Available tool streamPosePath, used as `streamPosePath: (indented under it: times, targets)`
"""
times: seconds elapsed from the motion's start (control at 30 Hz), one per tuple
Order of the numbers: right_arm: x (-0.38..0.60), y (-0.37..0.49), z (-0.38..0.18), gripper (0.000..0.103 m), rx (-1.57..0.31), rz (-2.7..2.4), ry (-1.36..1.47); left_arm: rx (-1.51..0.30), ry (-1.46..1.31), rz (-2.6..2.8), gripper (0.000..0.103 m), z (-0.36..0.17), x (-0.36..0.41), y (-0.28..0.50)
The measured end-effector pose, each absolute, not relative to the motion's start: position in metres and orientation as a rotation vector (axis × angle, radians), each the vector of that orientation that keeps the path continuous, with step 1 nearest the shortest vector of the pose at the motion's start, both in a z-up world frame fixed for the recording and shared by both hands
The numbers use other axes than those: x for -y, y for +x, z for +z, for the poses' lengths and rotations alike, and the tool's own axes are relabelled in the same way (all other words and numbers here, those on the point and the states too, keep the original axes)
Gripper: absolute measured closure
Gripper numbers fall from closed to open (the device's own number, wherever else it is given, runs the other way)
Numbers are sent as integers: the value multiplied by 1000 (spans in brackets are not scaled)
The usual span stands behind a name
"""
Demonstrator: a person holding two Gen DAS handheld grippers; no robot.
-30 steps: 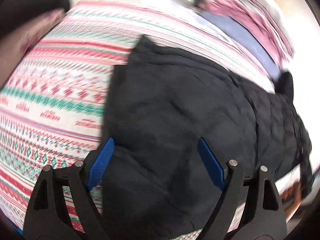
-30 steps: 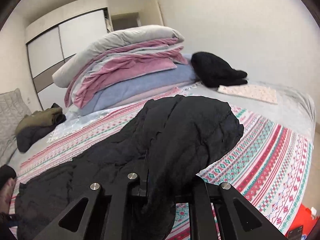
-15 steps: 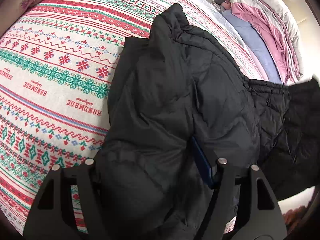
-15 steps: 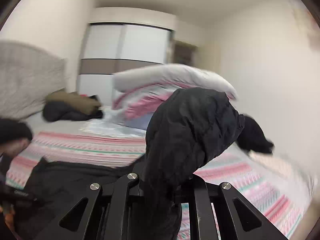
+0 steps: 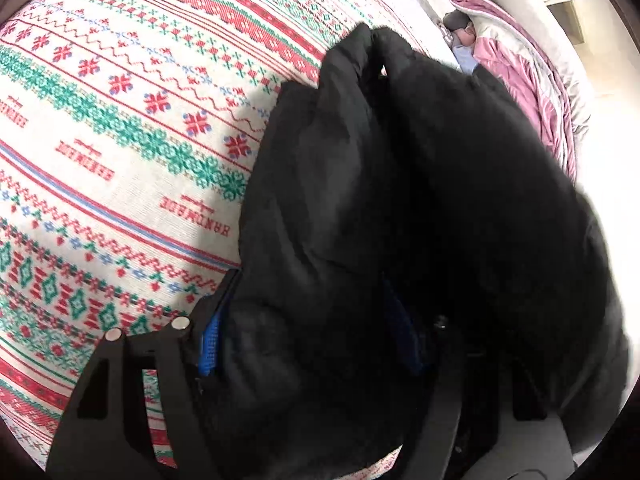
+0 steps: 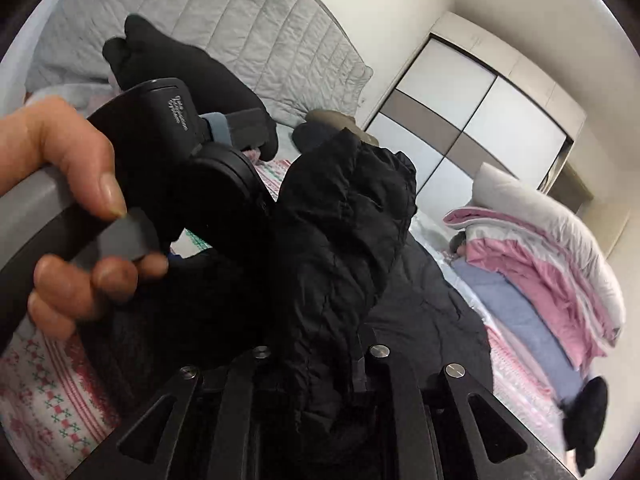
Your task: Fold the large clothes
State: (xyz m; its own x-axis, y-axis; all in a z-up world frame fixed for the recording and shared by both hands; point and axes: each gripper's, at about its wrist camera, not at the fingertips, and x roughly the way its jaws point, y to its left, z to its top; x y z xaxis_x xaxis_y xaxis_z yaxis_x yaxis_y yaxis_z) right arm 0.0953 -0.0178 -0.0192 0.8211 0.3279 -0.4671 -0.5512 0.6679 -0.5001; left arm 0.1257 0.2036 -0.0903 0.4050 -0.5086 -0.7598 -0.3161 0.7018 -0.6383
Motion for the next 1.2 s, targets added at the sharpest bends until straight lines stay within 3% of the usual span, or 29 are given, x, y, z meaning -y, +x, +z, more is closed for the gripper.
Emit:
streamPosePath:
  times: [0.2, 0.37, 0.5, 0.7, 1.07, 1.2]
  targets:
    - [35, 94, -22, 81, -396, 584, -652, -1079, -1015, -96, 30, -80, -253, 107]
    - [41, 93, -23, 78, -396, 620, -655, -1032, -986, -132, 29, -69, -259, 110]
    - [46, 91, -32, 55, -462, 706, -649, -1017, -987, -169, 29, -66, -253, 112]
    - [51, 88, -37, 38, -586, 819, -542, -917, -998, -211, 26, -49, -247, 106]
    - [71, 90, -35, 28, -671, 963, -456, -867, -655, -275, 25, -13, -181, 105]
    - [112, 100, -7, 28, -657, 1037, -236, -904, -535, -252, 25, -15, -158, 112]
